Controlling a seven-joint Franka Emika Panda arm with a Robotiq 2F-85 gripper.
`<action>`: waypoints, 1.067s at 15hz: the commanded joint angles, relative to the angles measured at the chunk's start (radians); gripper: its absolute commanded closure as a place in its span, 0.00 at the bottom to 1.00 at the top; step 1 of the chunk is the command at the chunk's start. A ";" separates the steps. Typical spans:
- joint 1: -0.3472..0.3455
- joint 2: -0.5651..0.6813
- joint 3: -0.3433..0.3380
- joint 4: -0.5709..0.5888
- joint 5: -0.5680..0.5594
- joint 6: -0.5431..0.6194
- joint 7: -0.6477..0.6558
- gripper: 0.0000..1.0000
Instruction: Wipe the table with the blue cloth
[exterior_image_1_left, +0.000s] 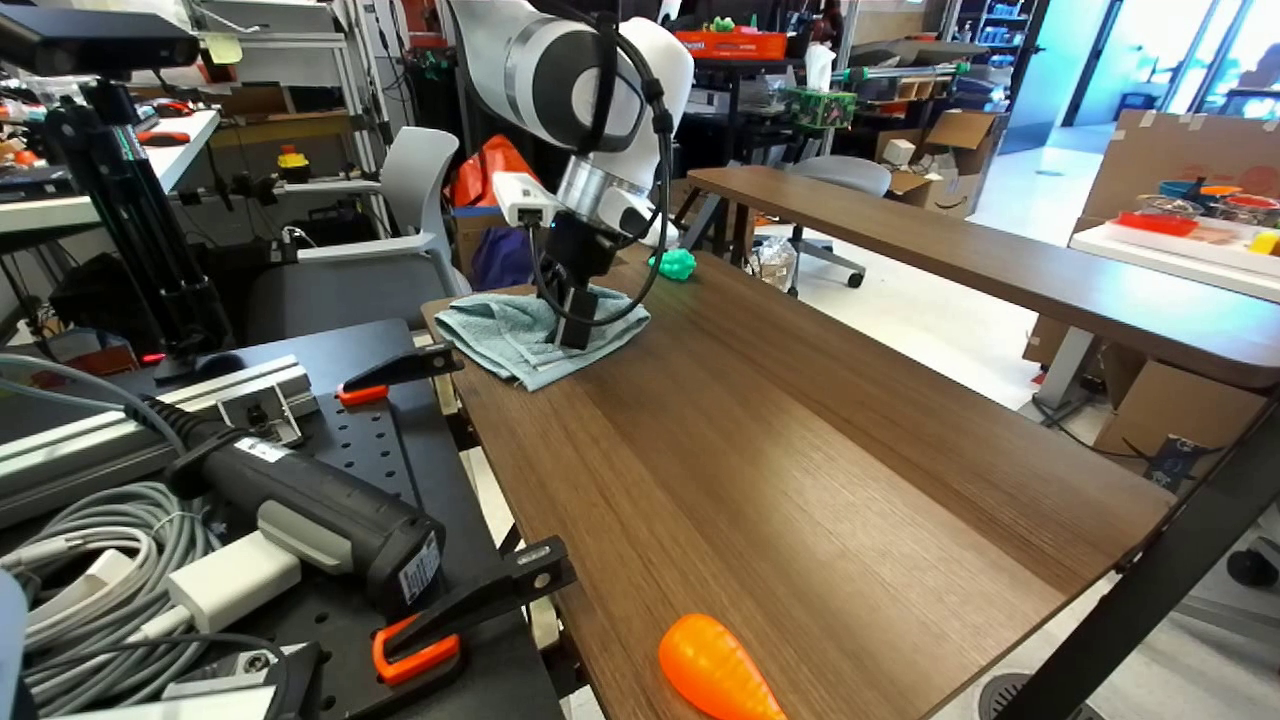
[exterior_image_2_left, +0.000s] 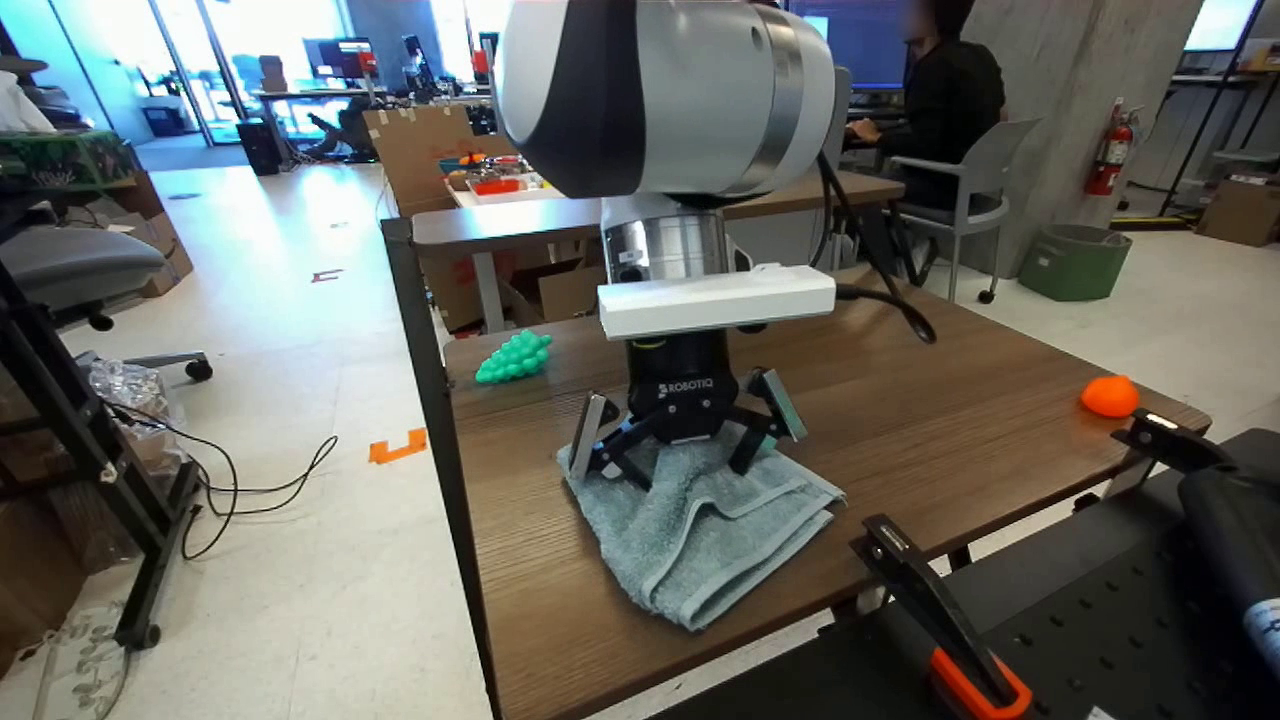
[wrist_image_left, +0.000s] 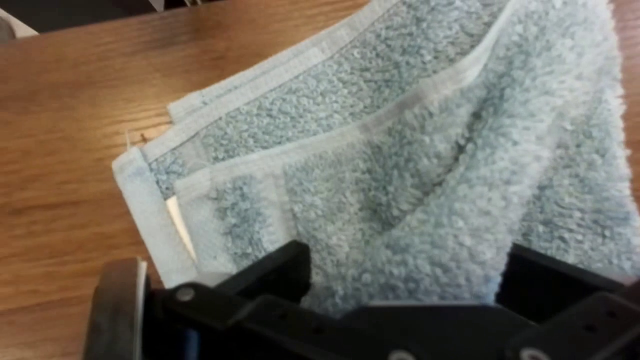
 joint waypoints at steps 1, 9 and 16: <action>-0.023 0.017 -0.033 -0.043 -0.014 -0.005 0.010 0.00; -0.179 0.038 -0.137 -0.002 0.047 0.060 0.044 0.00; -0.373 0.125 -0.185 0.155 0.165 0.114 0.066 0.00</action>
